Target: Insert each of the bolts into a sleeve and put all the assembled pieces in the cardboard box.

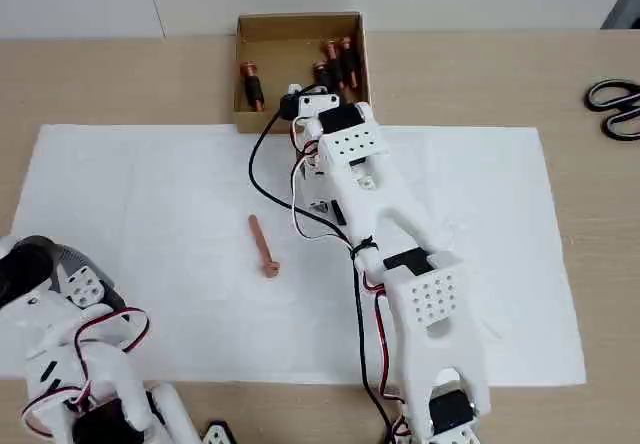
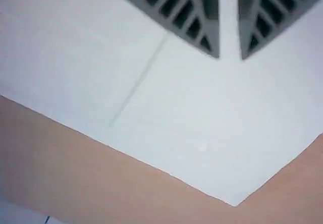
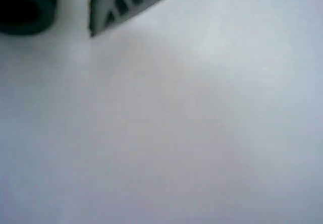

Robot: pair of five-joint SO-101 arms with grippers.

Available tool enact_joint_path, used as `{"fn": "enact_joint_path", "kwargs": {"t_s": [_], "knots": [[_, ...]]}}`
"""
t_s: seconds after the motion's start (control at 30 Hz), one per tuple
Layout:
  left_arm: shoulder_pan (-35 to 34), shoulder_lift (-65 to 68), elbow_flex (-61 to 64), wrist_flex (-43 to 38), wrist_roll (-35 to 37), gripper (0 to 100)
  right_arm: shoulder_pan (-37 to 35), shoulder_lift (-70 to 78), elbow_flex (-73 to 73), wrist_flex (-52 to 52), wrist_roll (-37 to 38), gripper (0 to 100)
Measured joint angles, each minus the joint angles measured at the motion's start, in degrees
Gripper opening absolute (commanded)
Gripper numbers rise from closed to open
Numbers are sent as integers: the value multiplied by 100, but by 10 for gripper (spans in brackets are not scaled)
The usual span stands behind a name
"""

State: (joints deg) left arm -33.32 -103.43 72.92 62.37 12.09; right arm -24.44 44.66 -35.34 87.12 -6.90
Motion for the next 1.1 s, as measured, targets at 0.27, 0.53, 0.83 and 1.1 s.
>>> {"fn": "enact_joint_path", "kwargs": {"t_s": [0.27,0.53,0.83,1.1], "knots": [[0,0,-26,0,0,17,44,44,-229,149,0,4],[369,0,-70,88,-378,17,0,70,-1327,923,0,4],[1178,598,-97,35,-501,17,-158,-1618,-1363,967,-9,4],[1952,3279,-1275,-413,-501,17,-167,-3165,-1178,985,0,5]]}}
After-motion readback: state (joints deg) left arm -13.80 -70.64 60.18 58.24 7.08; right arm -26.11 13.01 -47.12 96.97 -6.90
